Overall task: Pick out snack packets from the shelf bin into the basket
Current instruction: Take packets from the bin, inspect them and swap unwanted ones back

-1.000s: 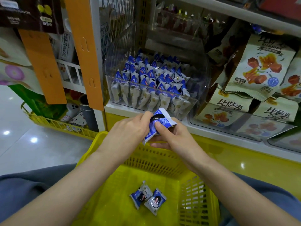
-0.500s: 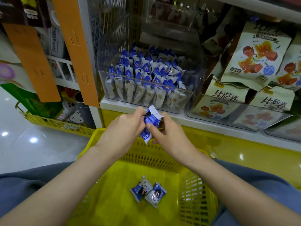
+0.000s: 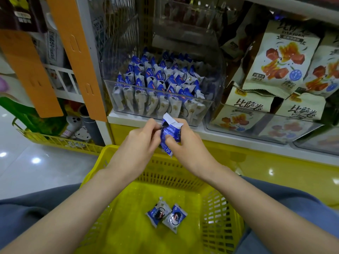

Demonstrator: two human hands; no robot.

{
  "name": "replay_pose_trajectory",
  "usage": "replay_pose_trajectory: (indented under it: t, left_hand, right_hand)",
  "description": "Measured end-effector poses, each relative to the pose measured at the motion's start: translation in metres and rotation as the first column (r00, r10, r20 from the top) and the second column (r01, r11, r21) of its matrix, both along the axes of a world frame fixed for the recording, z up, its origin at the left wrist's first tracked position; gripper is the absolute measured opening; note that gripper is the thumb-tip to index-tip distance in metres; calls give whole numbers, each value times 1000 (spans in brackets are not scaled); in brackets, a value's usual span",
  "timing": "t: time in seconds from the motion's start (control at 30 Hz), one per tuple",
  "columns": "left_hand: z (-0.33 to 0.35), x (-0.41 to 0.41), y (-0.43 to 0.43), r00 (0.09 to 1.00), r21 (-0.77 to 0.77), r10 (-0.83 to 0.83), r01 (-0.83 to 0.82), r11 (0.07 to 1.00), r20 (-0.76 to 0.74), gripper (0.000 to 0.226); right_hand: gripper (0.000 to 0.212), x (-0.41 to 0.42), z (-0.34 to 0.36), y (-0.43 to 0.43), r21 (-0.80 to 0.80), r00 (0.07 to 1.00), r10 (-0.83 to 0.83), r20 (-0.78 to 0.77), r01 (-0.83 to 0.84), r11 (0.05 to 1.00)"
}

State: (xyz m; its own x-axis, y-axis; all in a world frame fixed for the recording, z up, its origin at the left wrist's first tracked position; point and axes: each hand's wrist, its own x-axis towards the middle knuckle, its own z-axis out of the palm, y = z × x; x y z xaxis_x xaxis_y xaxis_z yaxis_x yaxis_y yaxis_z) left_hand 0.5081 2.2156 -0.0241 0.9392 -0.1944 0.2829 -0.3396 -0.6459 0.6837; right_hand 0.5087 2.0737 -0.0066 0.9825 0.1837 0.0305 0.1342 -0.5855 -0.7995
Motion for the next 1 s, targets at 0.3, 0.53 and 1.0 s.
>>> replay_pose_trajectory:
  t: [0.3, 0.53, 1.0]
  left_hand:
    - [6, 3, -6, 902, -585, -191, -80, 807, -387, 31]
    - [17, 7, -2, 918, -662, -108, -190, 725, -382, 10]
    - [51, 24, 16, 982, -566, -37, -77, 821, -188, 20]
  right_hand:
    - [70, -4, -7, 5, -153, 968, 234, 87, -219, 964]
    - [57, 1, 0, 3, 112, 999, 52, 2, -51, 992]
    - [14, 4, 19, -1, 272, 995, 47, 92, -70, 960]
